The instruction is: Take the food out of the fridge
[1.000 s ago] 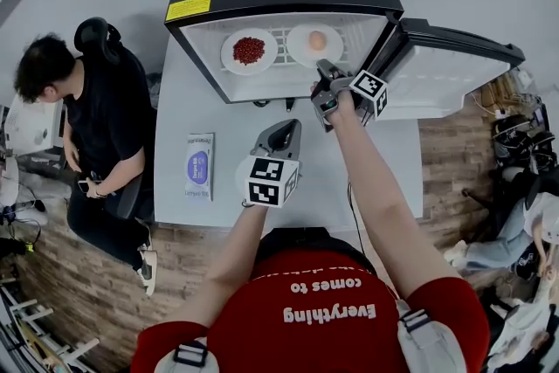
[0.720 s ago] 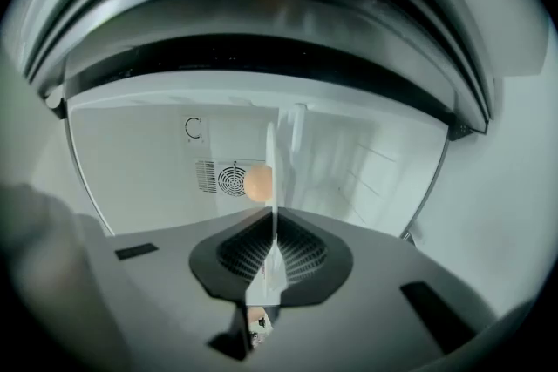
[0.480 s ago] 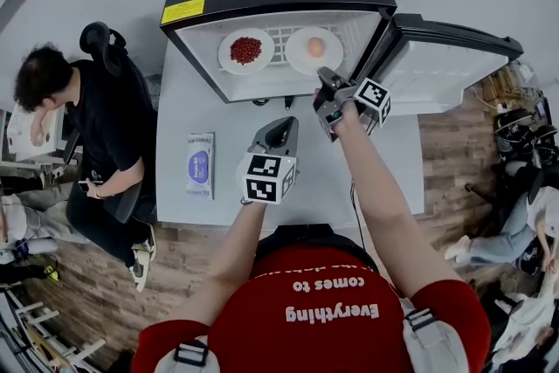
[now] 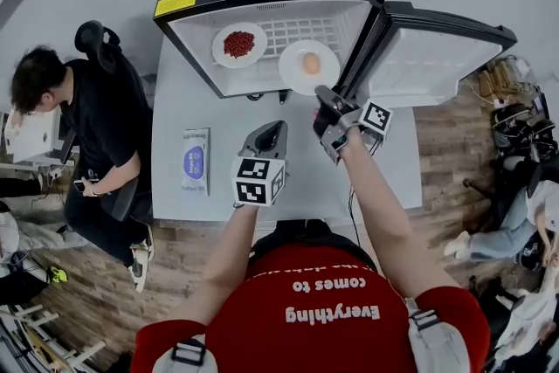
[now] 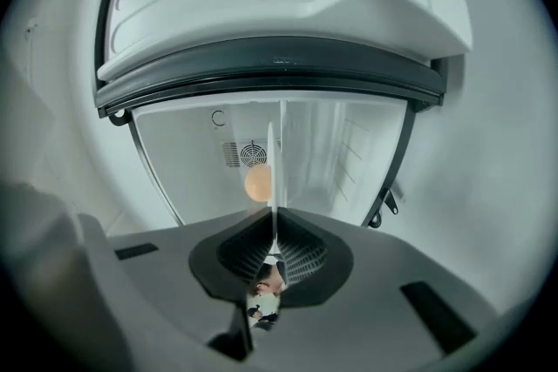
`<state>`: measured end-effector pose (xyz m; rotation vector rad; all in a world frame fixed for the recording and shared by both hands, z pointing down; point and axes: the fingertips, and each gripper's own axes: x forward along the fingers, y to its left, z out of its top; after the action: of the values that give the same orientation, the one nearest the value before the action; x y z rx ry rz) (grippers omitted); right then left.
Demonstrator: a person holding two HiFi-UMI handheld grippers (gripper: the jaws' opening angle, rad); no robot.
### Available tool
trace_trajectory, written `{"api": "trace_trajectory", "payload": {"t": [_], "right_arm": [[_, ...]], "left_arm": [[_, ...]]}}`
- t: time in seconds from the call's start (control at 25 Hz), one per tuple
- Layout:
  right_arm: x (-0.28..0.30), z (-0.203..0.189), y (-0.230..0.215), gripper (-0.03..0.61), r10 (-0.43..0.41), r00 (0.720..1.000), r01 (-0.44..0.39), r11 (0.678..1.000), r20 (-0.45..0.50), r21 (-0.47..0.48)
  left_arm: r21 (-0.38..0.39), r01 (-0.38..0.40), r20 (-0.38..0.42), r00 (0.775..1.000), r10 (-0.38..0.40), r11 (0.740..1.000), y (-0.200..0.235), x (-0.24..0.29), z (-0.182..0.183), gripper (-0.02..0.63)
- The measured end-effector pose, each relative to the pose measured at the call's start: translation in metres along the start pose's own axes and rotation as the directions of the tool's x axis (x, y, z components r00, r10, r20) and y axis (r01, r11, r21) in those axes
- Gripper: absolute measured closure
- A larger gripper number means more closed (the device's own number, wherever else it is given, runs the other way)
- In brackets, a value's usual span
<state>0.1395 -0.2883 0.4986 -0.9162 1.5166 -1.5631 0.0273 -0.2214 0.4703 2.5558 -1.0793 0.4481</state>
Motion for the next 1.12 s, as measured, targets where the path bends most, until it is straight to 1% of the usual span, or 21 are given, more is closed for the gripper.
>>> {"api": "trace_trajectory", "payload": {"t": [0.28,0.44,0.52,0.68,0.76,0.96,1.12], "right_arm": [[-0.026,-0.034,-0.022,0.555,0.011,0.999,-0.012,1.0,-0.046,-0.011],[-0.045,-0.05,-0.037,0.555,0.017,0.998,-0.018,1.0,-0.066,-0.015],[-0.059,-0.059,-0.046,0.555,0.006,0.997,-0.007,1.0,-0.072,-0.014],[-0.085,-0.075,-0.06,0.555,-0.023,0.997,0.022,1.0,-0.079,-0.016],[-0.098,-0.082,-0.064,0.555,-0.029,0.996,0.028,0.999,-0.087,-0.015],[-0.128,-0.101,-0.08,0.555,-0.022,0.987,0.015,0.999,-0.156,-0.05],[-0.146,-0.119,-0.097,0.555,-0.049,0.978,0.039,0.998,-0.204,-0.051]], "left_arm": [[-0.001,0.005,-0.011,1.0,-0.005,1.0,0.0,-0.006,-0.035,0.615],[-0.022,-0.016,-0.012,1.0,0.016,1.0,0.001,-0.012,-0.056,0.615],[-0.039,-0.019,-0.015,1.0,0.018,0.999,-0.003,-0.02,-0.067,0.615],[-0.041,-0.025,-0.034,0.999,0.024,0.999,-0.008,-0.034,-0.085,0.615],[-0.056,-0.03,-0.038,0.999,0.027,0.998,-0.01,-0.04,-0.091,0.615],[-0.067,-0.033,-0.067,0.997,0.029,0.997,-0.015,-0.058,-0.117,0.615],[-0.079,-0.044,-0.099,0.994,0.036,0.996,-0.018,-0.07,-0.144,0.615]]}}
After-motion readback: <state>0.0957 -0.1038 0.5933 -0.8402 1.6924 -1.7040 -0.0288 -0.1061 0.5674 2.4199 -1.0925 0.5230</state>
